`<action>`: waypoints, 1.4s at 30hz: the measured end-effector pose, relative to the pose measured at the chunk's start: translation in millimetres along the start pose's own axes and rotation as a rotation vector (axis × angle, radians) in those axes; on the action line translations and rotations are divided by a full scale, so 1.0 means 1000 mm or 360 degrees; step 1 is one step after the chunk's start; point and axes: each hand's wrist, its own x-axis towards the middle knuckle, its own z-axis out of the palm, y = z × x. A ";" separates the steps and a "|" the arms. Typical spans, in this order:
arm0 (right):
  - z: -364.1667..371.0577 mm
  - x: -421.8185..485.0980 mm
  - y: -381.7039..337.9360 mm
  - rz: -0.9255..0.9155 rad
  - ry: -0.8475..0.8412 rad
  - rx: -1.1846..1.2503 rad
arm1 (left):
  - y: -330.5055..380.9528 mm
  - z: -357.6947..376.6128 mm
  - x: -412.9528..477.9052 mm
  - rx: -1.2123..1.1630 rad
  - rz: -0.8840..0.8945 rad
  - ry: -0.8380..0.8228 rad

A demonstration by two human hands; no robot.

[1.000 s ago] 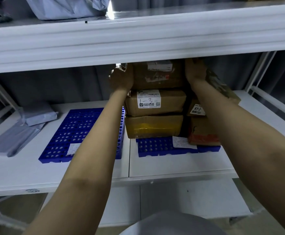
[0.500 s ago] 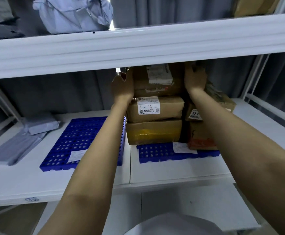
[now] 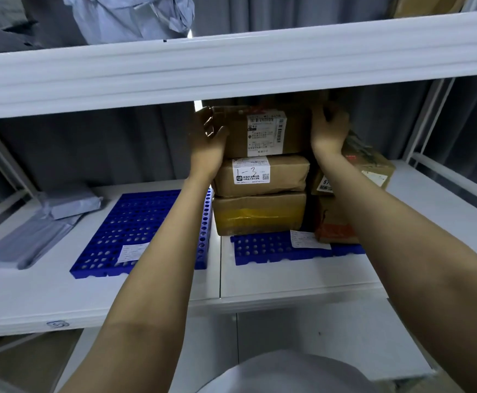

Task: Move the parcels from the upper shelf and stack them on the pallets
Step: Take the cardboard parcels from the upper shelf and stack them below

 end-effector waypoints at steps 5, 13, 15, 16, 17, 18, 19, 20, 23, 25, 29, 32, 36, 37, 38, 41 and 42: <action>-0.003 -0.005 0.000 -0.0063 -0.0072 -0.0121 | -0.006 0.001 0.001 0.0095 0.0061 -0.0010; -0.007 -0.015 0.001 -0.0229 -0.0100 -0.0289 | -0.012 0.003 -0.003 0.0195 0.0120 0.0014; -0.008 -0.017 0.003 -0.0229 -0.0091 -0.0291 | -0.011 0.004 -0.008 0.0217 0.0148 0.0030; -0.008 -0.018 0.003 -0.0221 -0.0084 -0.0287 | -0.012 0.004 -0.009 0.0224 0.0158 0.0046; -0.008 -0.019 0.002 -0.0215 -0.0076 -0.0282 | -0.012 0.004 -0.010 0.0225 0.0167 0.0062; -0.009 -0.019 0.002 -0.0216 -0.0069 -0.0269 | -0.012 0.005 -0.011 0.0221 0.0170 0.0073; -0.008 -0.019 0.001 -0.0211 -0.0066 -0.0257 | -0.012 0.005 -0.011 0.0215 0.0159 0.0075; -0.009 -0.019 0.001 -0.0203 -0.0066 -0.0243 | -0.012 0.005 -0.010 0.0210 0.0140 0.0072; -0.010 -0.021 -0.003 -0.0218 -0.0048 -0.0207 | -0.013 0.002 -0.010 0.0212 0.0103 0.0079; -0.012 -0.024 -0.004 -0.0241 -0.0037 -0.0178 | -0.013 -0.001 -0.011 0.0210 0.0110 0.0112; -0.013 -0.029 0.000 -0.0257 -0.0012 -0.0147 | -0.011 -0.004 -0.017 0.0228 0.0188 0.0239; -0.013 -0.031 0.004 -0.0258 0.0002 -0.0161 | -0.010 -0.004 -0.024 0.0295 0.0250 0.0294; -0.014 -0.033 0.003 -0.0259 0.0008 -0.0196 | -0.004 -0.002 -0.030 0.0357 0.0212 0.0311; -0.014 -0.034 0.003 -0.0266 0.0011 -0.0211 | -0.002 -0.001 -0.031 0.0375 0.0205 0.0310; -0.015 -0.035 0.002 -0.0271 0.0013 -0.0225 | 0.000 -0.001 -0.033 0.0399 0.0197 0.0306; -0.018 -0.042 -0.002 -0.0278 0.0037 -0.0263 | 0.006 -0.001 -0.038 0.0473 0.0191 0.0282; -0.020 -0.044 -0.003 -0.0274 0.0037 -0.0275 | 0.006 -0.003 -0.039 0.0502 0.0196 0.0269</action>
